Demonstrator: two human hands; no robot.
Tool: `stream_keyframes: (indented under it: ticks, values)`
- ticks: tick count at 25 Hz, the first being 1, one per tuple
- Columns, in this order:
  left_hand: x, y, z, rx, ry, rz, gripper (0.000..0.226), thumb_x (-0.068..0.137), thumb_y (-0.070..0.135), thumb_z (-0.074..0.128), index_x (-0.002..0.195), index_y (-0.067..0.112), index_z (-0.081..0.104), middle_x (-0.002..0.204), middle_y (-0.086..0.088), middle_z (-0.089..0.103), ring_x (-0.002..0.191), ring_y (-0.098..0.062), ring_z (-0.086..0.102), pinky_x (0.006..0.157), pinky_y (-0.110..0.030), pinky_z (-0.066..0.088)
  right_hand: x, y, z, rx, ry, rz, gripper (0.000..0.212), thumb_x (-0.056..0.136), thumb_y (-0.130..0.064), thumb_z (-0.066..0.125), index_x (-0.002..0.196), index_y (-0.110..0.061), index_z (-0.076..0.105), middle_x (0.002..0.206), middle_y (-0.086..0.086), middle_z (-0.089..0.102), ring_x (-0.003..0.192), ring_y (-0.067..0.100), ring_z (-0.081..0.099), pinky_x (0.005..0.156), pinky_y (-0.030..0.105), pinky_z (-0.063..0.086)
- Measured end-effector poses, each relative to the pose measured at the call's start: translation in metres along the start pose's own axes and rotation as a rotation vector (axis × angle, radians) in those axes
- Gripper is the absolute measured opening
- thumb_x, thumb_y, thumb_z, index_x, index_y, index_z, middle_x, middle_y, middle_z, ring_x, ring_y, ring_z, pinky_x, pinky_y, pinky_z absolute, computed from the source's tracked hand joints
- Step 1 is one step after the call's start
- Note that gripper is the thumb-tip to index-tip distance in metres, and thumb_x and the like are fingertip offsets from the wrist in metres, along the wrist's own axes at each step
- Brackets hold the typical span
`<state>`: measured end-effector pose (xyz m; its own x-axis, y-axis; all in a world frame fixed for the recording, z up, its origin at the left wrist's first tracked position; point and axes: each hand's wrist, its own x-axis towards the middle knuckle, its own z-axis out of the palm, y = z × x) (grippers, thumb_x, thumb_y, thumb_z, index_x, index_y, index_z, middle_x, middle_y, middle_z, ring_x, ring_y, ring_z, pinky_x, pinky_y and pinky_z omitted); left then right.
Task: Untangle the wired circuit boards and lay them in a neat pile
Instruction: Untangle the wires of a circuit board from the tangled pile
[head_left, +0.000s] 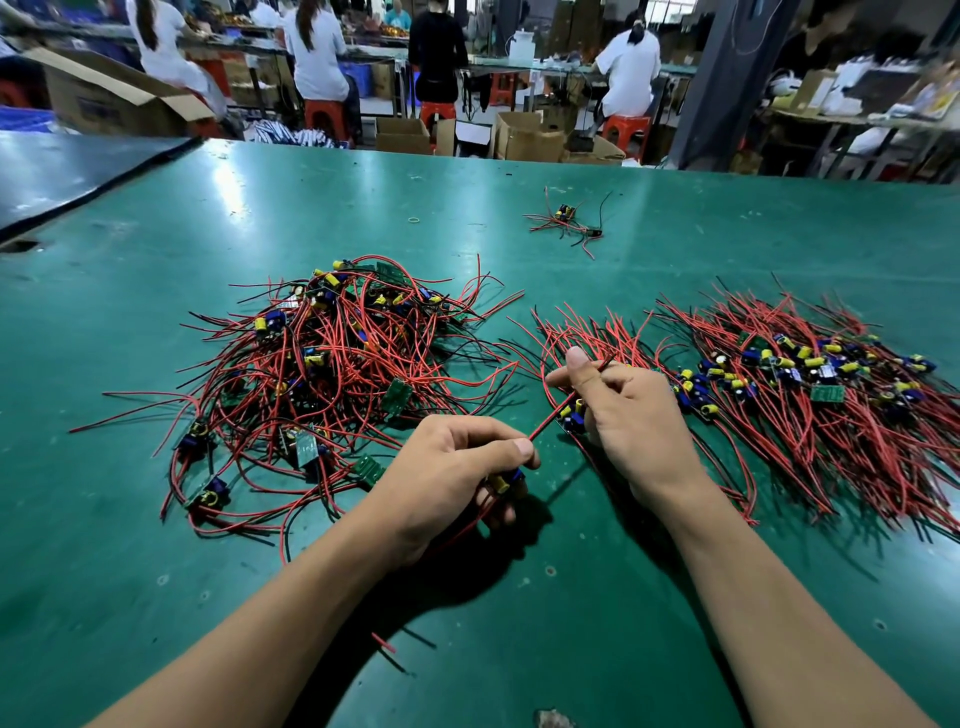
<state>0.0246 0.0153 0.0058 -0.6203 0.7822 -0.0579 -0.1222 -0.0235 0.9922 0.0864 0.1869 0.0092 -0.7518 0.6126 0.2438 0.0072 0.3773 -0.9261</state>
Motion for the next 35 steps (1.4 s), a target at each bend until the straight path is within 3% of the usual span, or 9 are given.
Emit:
stream_keyframes:
  ticks: [2, 5, 12, 14, 17, 21, 24, 26, 35]
  values:
    - [0.001, 0.0, 0.0, -0.009, -0.01, 0.003, 0.018, 0.09, 0.006, 0.062, 0.075, 0.005, 0.071, 0.056, -0.01, 0.057, 0.041, -0.021, 0.052, 0.041, -0.02, 0.041, 0.001, -0.003, 0.003, 0.305, 0.014, 0.154, 0.042, 0.1, -0.042, 0.055, 0.079, -0.011, 0.075, 0.049, -0.006, 0.035, 0.038, 0.007, 0.029, 0.039, 0.019, 0.027]
    - [0.0, 0.0, -0.003, -0.014, -0.021, 0.006, 0.017, 0.089, 0.008, 0.063, 0.075, 0.006, 0.072, 0.057, -0.009, 0.057, 0.042, -0.022, 0.052, 0.042, -0.021, 0.042, 0.003, -0.012, 0.002, 0.749, -0.075, 0.44, 0.05, 0.101, -0.046, 0.048, 0.072, -0.012, 0.072, 0.058, -0.006, 0.034, 0.034, 0.003, 0.022, 0.034, 0.016, 0.018]
    - [0.0, -0.001, -0.005, -0.024, 0.006, 0.008, 0.016, 0.088, 0.009, 0.064, 0.075, 0.008, 0.074, 0.057, -0.011, 0.058, 0.043, -0.022, 0.052, 0.043, -0.022, 0.043, 0.001, -0.019, -0.007, 1.13, -0.315, 0.617, 0.041, 0.091, -0.043, 0.052, 0.063, -0.017, 0.069, 0.066, -0.007, 0.049, 0.047, 0.008, 0.012, 0.043, 0.018, 0.016]
    - [0.001, -0.002, -0.005, -0.042, 0.033, 0.008, 0.017, 0.088, 0.007, 0.064, 0.075, 0.008, 0.074, 0.056, -0.01, 0.058, 0.042, -0.021, 0.052, 0.043, -0.022, 0.043, 0.001, -0.016, -0.002, 1.089, -0.299, 0.586, 0.044, 0.093, -0.049, 0.051, 0.078, -0.015, 0.077, 0.061, -0.008, 0.04, 0.043, 0.005, 0.013, 0.041, 0.016, 0.016]
    - [0.002, -0.004, -0.004, -0.057, 0.095, 0.018, 0.017, 0.089, 0.006, 0.063, 0.075, 0.005, 0.073, 0.056, -0.007, 0.058, 0.043, -0.023, 0.052, 0.044, -0.023, 0.045, -0.005, -0.011, 0.009, 0.704, -0.325, 0.439, 0.052, 0.086, -0.059, 0.056, 0.101, -0.013, 0.076, 0.059, -0.007, 0.033, 0.04, 0.003, 0.022, 0.038, 0.016, 0.019]
    - [0.004, -0.004, -0.002, -0.092, 0.121, 0.048, 0.016, 0.091, 0.002, 0.06, 0.077, -0.004, 0.067, 0.074, 0.0, 0.069, 0.048, -0.018, 0.052, 0.043, -0.025, 0.048, -0.021, -0.005, 0.027, 0.472, -0.427, 0.341, 0.037, 0.085, -0.045, 0.073, 0.096, -0.01, 0.079, 0.067, 0.007, 0.068, 0.056, 0.018, 0.06, 0.051, 0.025, 0.049]
    - [0.002, -0.001, -0.002, -0.045, 0.115, 0.032, 0.019, 0.09, 0.003, 0.061, 0.073, 0.004, 0.069, 0.062, -0.013, 0.06, 0.043, -0.02, 0.051, 0.041, -0.022, 0.045, -0.015, -0.004, 0.026, 0.426, -0.301, 0.323, 0.031, 0.086, -0.043, 0.072, 0.088, -0.014, 0.08, 0.044, -0.005, 0.042, 0.036, 0.007, 0.036, 0.039, 0.016, 0.03]
    - [0.001, -0.001, -0.003, -0.009, 0.088, 0.03, 0.02, 0.09, 0.005, 0.061, 0.072, 0.007, 0.07, 0.057, -0.011, 0.057, 0.044, -0.022, 0.051, 0.043, -0.022, 0.044, -0.009, -0.002, 0.022, 0.473, -0.202, 0.324, 0.029, 0.083, -0.043, 0.07, 0.081, -0.016, 0.08, 0.047, -0.007, 0.026, 0.036, 0.006, 0.021, 0.037, 0.016, 0.019]
    - [0.0, 0.001, -0.003, 0.022, -0.02, 0.013, 0.018, 0.089, 0.006, 0.063, 0.073, 0.005, 0.068, 0.056, -0.01, 0.057, 0.042, -0.022, 0.053, 0.043, -0.022, 0.043, 0.001, -0.003, 0.014, 0.677, 0.084, 0.327, 0.033, 0.083, -0.04, 0.07, 0.071, -0.01, 0.071, 0.048, -0.008, 0.031, 0.034, 0.003, 0.02, 0.033, 0.016, 0.018]
